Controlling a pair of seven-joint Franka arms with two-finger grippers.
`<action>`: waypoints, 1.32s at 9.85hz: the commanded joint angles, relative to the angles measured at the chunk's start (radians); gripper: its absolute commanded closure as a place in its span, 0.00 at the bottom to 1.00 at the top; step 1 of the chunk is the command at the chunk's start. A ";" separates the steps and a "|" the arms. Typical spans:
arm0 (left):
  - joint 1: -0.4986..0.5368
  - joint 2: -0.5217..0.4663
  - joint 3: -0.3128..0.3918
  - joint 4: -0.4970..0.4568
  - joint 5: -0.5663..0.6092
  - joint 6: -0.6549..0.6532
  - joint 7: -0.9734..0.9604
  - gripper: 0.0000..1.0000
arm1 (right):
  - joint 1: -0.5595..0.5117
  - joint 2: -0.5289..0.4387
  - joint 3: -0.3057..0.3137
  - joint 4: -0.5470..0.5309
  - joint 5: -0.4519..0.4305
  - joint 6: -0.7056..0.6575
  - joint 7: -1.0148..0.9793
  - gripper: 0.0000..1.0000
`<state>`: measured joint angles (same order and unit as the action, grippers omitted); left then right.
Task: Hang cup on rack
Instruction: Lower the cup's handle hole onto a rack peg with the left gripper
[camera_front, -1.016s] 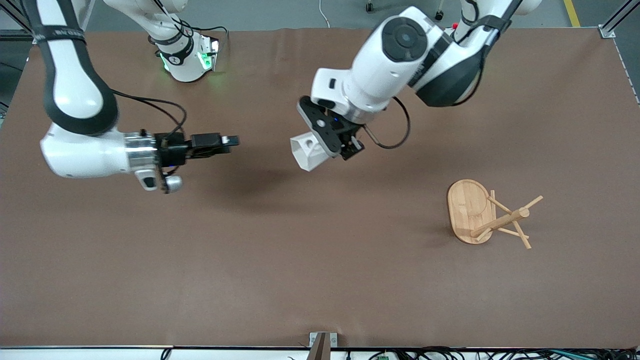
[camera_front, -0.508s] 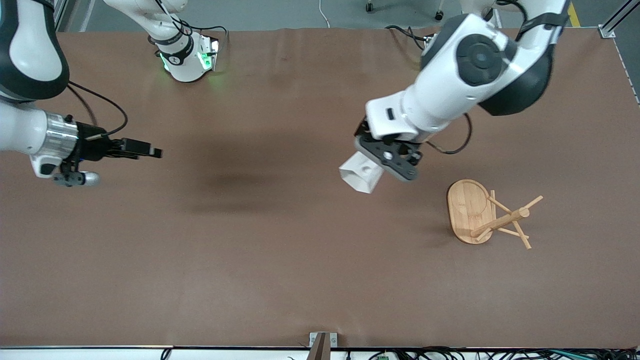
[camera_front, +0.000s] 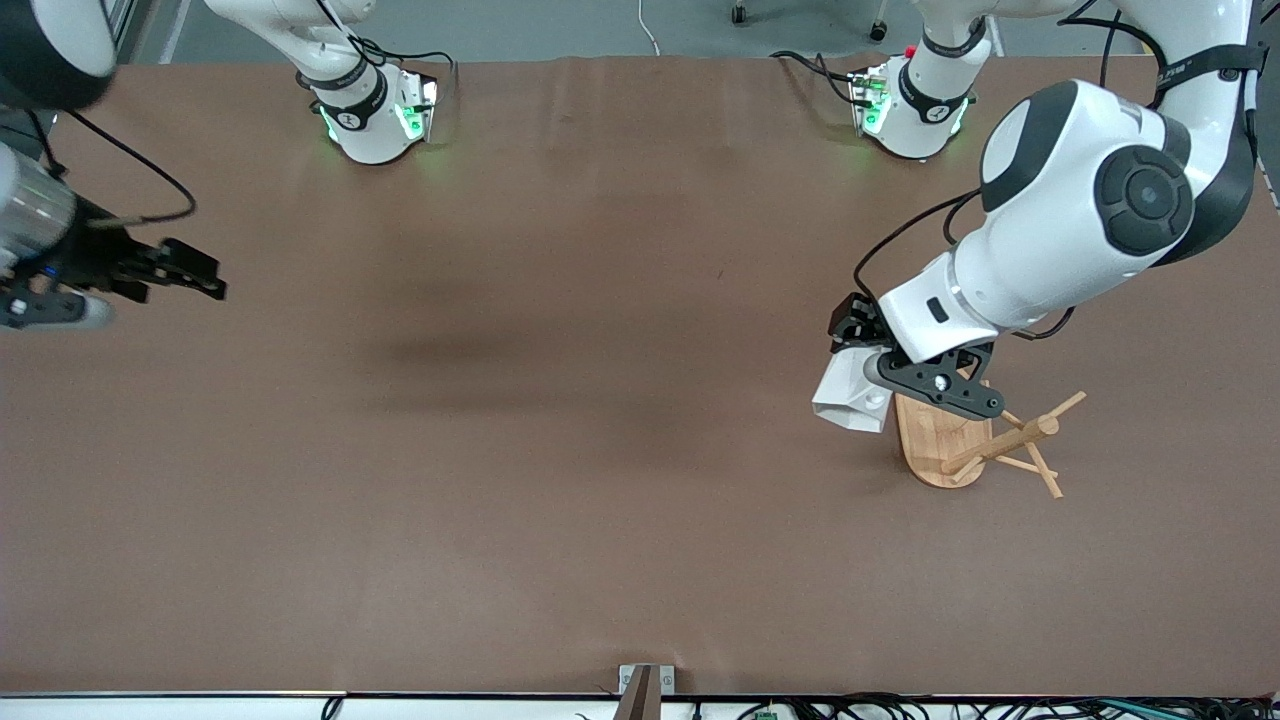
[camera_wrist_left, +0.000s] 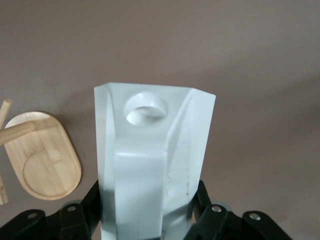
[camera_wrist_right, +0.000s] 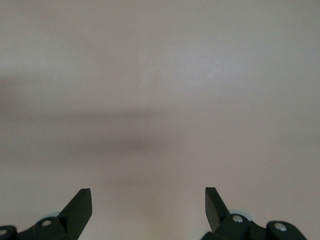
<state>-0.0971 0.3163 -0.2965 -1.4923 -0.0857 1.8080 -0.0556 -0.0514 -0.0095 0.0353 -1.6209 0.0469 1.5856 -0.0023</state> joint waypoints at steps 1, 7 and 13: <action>-0.003 -0.100 0.052 -0.278 0.011 0.196 0.028 1.00 | 0.002 0.011 -0.058 0.093 -0.045 -0.023 0.002 0.00; 0.103 -0.171 0.086 -0.514 0.009 0.335 0.261 1.00 | 0.002 -0.007 -0.094 0.148 -0.048 -0.107 0.104 0.00; 0.105 -0.163 0.131 -0.508 -0.002 0.341 0.336 1.00 | 0.002 -0.004 -0.094 0.142 -0.045 -0.113 0.061 0.00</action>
<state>0.0115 0.1551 -0.1811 -1.9711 -0.0823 2.1277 0.2553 -0.0517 -0.0137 -0.0578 -1.4847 0.0179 1.4830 0.0679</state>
